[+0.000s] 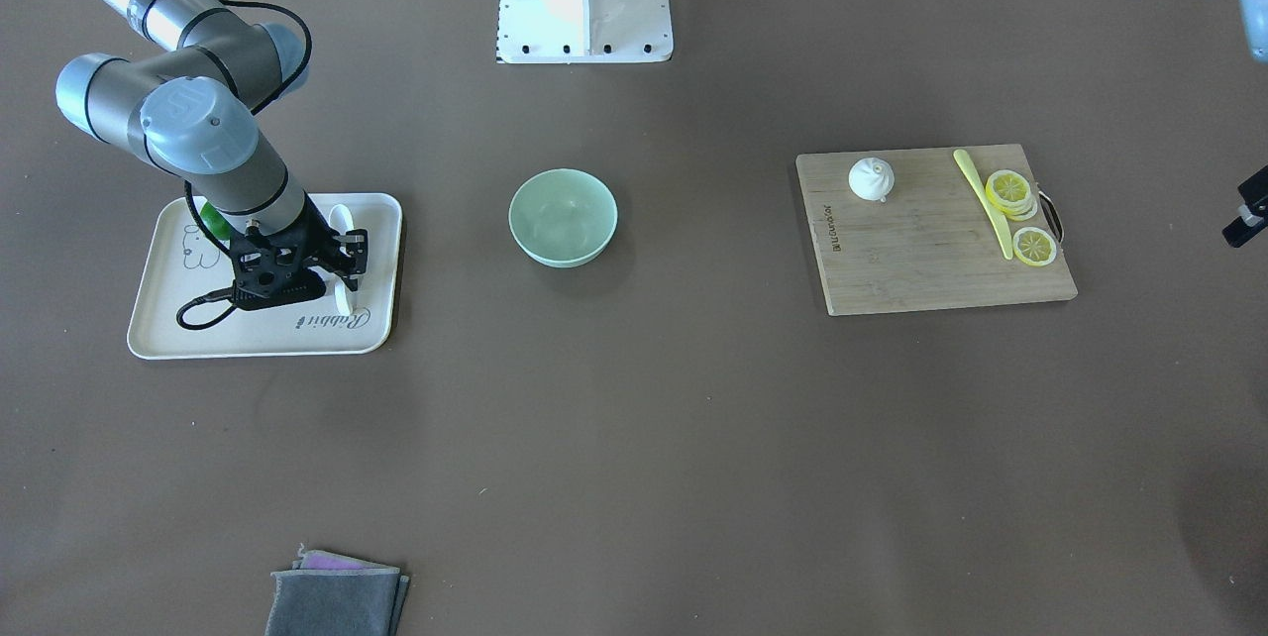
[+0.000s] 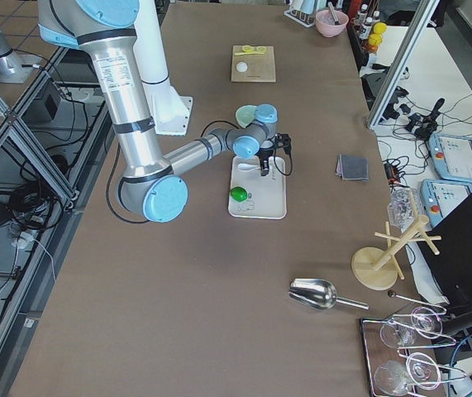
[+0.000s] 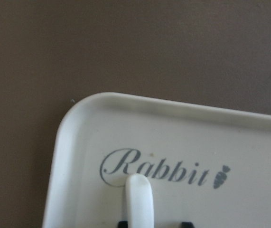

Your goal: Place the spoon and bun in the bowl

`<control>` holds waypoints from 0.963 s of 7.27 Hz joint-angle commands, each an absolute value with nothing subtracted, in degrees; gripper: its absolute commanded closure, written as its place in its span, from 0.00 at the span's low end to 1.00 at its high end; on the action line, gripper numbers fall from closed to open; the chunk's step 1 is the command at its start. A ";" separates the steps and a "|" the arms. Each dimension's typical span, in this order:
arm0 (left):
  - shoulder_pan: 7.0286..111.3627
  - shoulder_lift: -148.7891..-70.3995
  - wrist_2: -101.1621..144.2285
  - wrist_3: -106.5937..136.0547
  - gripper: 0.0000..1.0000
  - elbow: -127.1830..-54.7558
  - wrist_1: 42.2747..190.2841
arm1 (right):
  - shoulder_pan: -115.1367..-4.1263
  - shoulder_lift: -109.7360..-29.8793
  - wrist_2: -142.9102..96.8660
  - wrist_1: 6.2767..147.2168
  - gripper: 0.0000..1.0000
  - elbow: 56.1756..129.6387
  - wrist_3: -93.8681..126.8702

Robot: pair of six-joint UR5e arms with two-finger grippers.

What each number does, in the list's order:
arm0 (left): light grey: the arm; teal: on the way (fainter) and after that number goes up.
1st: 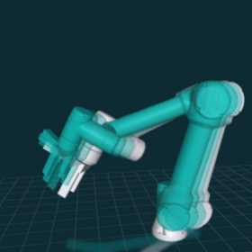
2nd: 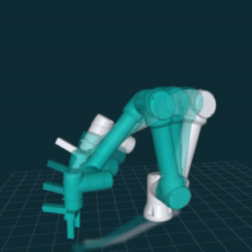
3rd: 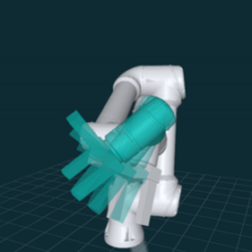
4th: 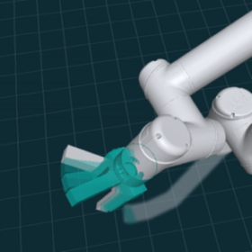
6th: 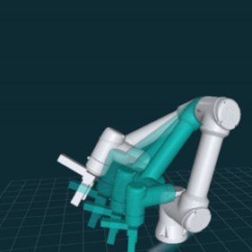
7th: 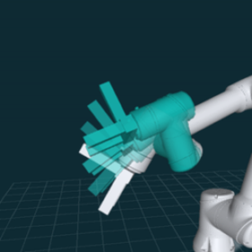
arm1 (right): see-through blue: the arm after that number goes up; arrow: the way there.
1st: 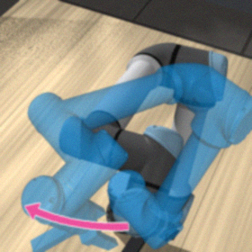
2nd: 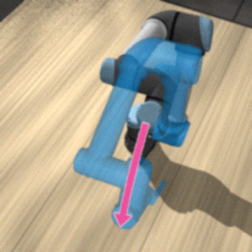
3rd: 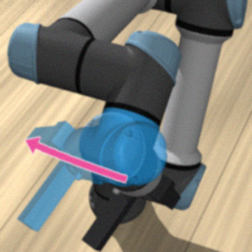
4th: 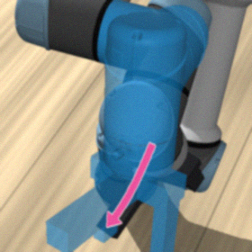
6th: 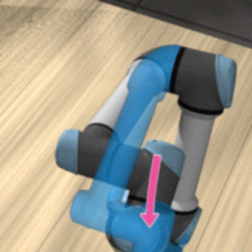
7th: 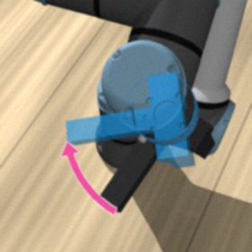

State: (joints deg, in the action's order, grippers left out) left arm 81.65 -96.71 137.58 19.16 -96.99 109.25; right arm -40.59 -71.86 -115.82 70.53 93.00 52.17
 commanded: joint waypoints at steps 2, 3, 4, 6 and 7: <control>81.65 -96.77 137.64 19.16 0.02 -97.12 109.34 | -40.69 -71.90 -116.10 71.28 1.00 95.18 54.13; 81.65 -96.85 137.55 19.42 0.02 -97.29 109.34 | -40.95 -71.89 -116.28 71.37 1.00 96.32 55.62; 81.22 -97.73 137.90 20.12 0.02 -97.47 109.25 | -42.35 -71.89 -117.58 71.37 1.00 97.63 56.94; 73.79 -98.52 137.47 28.77 0.02 -100.61 110.99 | -42.80 -69.63 -117.77 71.63 1.00 98.26 59.75; 70.17 -98.18 137.29 34.31 0.02 -102.81 112.14 | -42.80 -67.35 -117.77 74.15 1.00 98.35 60.55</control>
